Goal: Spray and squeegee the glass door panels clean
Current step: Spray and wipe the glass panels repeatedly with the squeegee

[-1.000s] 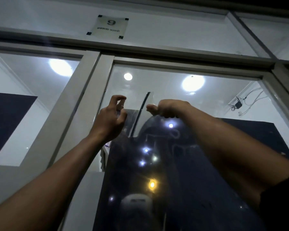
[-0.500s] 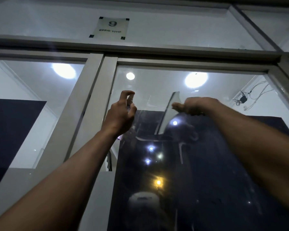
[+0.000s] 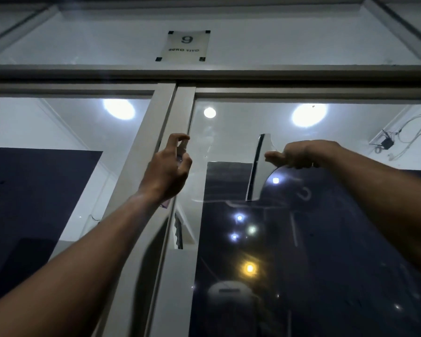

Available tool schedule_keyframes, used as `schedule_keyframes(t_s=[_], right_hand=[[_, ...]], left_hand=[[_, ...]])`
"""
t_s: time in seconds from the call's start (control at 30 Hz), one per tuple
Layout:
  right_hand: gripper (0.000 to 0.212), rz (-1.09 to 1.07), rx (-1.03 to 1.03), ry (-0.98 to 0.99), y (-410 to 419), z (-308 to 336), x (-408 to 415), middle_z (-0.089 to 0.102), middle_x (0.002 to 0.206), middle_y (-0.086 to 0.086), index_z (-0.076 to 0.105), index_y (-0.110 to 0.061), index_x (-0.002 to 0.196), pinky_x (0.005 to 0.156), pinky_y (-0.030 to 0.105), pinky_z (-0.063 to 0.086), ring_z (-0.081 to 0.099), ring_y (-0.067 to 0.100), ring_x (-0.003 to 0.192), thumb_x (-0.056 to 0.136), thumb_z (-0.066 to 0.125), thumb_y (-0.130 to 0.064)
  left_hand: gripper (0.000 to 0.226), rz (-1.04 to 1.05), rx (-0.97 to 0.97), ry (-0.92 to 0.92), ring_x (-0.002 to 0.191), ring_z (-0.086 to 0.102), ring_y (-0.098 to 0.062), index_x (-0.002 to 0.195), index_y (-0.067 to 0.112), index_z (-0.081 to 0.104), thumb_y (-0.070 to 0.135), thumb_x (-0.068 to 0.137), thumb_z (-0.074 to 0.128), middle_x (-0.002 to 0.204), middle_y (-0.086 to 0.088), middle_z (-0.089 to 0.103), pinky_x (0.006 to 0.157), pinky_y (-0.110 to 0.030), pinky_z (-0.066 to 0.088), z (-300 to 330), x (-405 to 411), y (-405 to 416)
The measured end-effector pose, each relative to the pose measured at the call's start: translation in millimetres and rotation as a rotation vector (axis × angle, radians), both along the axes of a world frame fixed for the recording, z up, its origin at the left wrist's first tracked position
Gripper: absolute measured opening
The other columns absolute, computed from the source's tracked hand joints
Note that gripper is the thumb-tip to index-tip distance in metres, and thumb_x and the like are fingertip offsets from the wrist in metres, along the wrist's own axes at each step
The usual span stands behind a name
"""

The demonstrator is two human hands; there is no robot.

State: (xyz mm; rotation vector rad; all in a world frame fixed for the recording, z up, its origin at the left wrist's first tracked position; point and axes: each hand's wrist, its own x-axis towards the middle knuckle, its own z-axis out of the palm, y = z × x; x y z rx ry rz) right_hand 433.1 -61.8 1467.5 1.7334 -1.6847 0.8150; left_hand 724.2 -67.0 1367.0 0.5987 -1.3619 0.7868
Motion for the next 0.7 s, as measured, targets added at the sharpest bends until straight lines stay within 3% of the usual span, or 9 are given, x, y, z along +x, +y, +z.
schedule_keyframes(t_s=[0.07,0.17,0.27,0.33,0.4,0.53,0.6,0.7], right_hand=[[0.036,-0.016,-0.019,-0.017,-3,7,1,0.052,0.065,0.003,0.061,-0.010,0.080,0.051,0.026,0.034,0.041,0.018,0.053,0.104,0.043,-0.030],[0.037,0.030,-0.044,0.010,-1,14,39,0.050,0.063,0.002,0.058,-0.014,0.074,0.057,0.029,0.034,0.041,0.019,0.054,0.103,0.044,-0.033],[0.034,0.167,0.002,0.080,-2,17,100,0.045,0.064,0.002,0.051,-0.014,0.071,0.054,0.027,0.030,0.037,0.016,0.055,0.102,0.048,-0.026],[0.037,0.219,0.019,0.127,-7,16,133,0.050,0.072,0.004,0.056,-0.012,0.077,0.059,0.027,0.035,0.042,0.016,0.060,0.102,0.049,-0.039],[0.034,0.235,0.038,0.158,-15,15,147,0.053,0.080,0.005,0.058,-0.011,0.085,0.061,0.026,0.037,0.045,0.017,0.065,0.100,0.052,-0.041],[0.045,0.220,0.083,0.166,-21,4,113,0.046,0.057,-0.002,0.062,-0.015,0.075,0.049,0.025,0.031,0.037,0.013,0.047,0.101,0.047,-0.048],[0.036,0.137,0.077,0.147,-19,8,78,0.046,0.055,-0.002,0.068,-0.013,0.084,0.045,0.022,0.032,0.037,0.014,0.043,0.103,0.048,-0.036],[0.030,-0.015,0.047,0.051,-6,20,34,0.047,0.060,0.003,0.055,-0.011,0.075,0.040,0.019,0.032,0.038,0.016,0.047,0.103,0.046,-0.019]], left_hand=[[0.038,-0.001,0.012,-0.007,0.089,0.057,-0.023,0.141,0.021,0.040,0.020,0.103,0.047,0.103,-0.002,0.055,0.080,-0.036,0.047,0,2,0],[0.038,-0.016,0.024,-0.025,0.088,0.058,-0.024,0.141,0.021,0.040,0.020,0.104,0.047,0.102,-0.003,0.055,0.078,-0.035,0.046,-3,7,3],[0.038,-0.023,0.020,-0.035,0.081,0.059,-0.024,0.141,0.021,0.040,0.020,0.103,0.047,0.099,-0.003,0.056,0.074,-0.034,0.047,-8,16,6],[0.039,-0.010,0.036,-0.047,0.081,0.058,-0.022,0.142,0.020,0.039,0.020,0.104,0.047,0.099,-0.002,0.055,0.074,-0.032,0.046,-13,23,5],[0.040,0.005,0.051,-0.051,0.083,0.058,-0.020,0.143,0.020,0.038,0.021,0.104,0.047,0.100,-0.002,0.055,0.074,-0.029,0.044,-17,29,3],[0.039,0.025,0.062,-0.064,0.087,0.060,-0.022,0.141,0.024,0.038,0.022,0.104,0.047,0.102,-0.002,0.057,0.077,-0.033,0.045,-20,40,3],[0.039,0.018,0.064,-0.077,0.089,0.060,-0.022,0.141,0.025,0.038,0.022,0.104,0.047,0.104,-0.001,0.056,0.079,-0.033,0.046,-18,42,5],[0.040,-0.002,0.056,-0.085,0.088,0.057,-0.019,0.143,0.023,0.038,0.021,0.104,0.048,0.107,0.001,0.054,0.079,-0.031,0.045,-13,38,10]])
